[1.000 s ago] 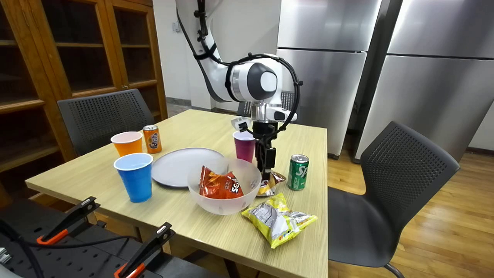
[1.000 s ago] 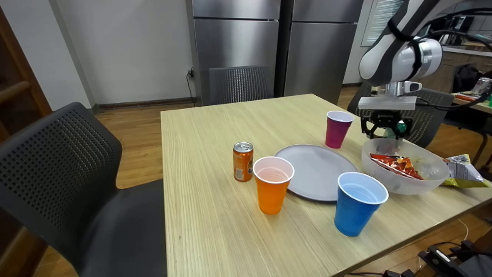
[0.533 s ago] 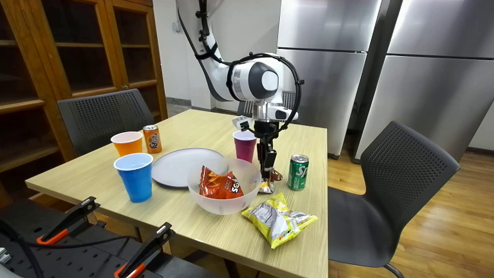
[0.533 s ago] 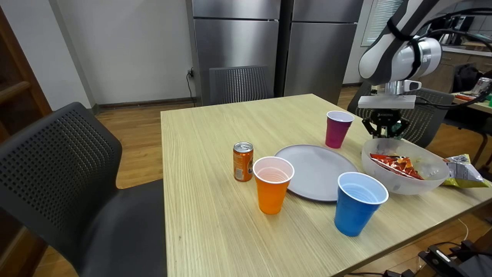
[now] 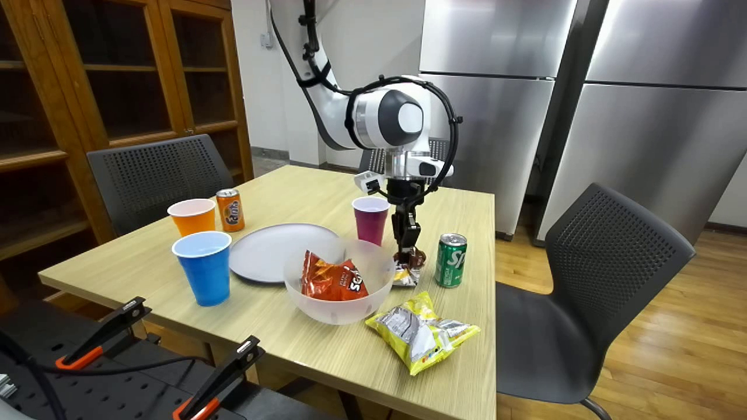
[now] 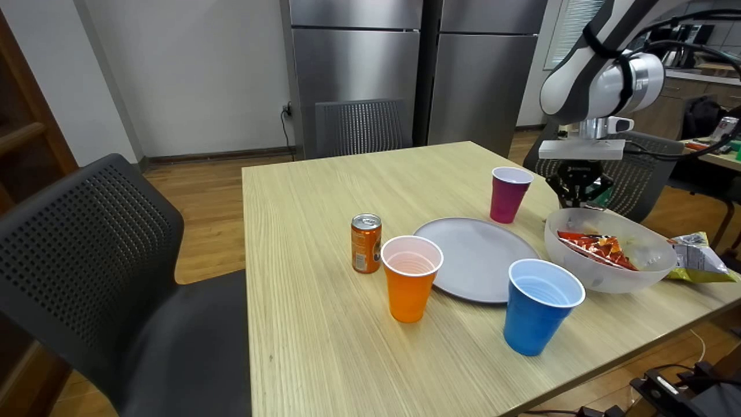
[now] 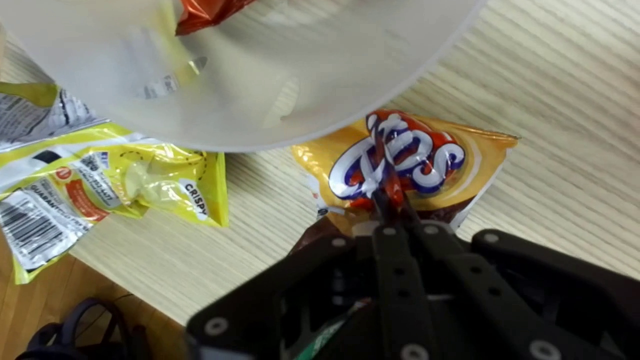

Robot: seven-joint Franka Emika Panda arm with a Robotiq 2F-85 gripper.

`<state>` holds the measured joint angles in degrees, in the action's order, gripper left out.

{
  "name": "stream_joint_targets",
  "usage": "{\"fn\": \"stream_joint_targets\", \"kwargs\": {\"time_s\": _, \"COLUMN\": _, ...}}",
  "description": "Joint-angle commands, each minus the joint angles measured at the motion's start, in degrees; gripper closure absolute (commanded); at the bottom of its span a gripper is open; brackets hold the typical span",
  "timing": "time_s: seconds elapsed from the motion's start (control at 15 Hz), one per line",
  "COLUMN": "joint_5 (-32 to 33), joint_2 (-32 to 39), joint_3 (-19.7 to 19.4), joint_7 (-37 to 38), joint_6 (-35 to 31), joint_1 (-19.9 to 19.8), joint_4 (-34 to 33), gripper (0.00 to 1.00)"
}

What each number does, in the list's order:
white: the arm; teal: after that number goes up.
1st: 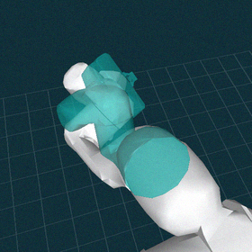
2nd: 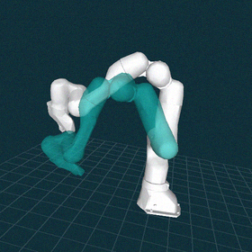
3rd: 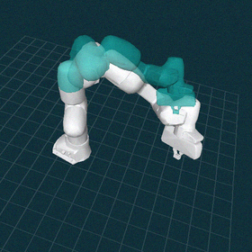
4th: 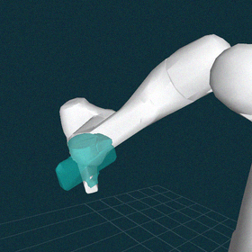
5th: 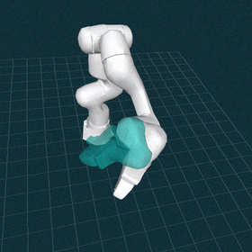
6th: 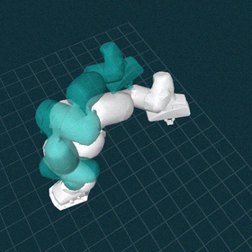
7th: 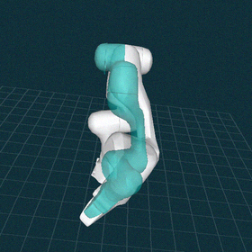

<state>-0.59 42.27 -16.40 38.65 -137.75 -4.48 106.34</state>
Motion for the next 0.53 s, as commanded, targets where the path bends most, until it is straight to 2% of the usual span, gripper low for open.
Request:
{"fn": "stream_joint_targets", "kwargs": {"time_s": 0.0, "joint_5": -0.7, "joint_2": -1.3, "joint_3": 0.2, "joint_7": -1.1, "joint_6": 1.5, "joint_1": 0.0, "joint_4": -0.8, "gripper": 1.0}}
{"fn": "stream_joint_targets", "kwargs": {"time_s": 0.47, "joint_5": -0.9, "joint_2": -3.3, "joint_3": 0.3, "joint_7": -0.9, "joint_6": 0.7, "joint_1": 0.1, "joint_4": -0.8, "gripper": 1.0}}
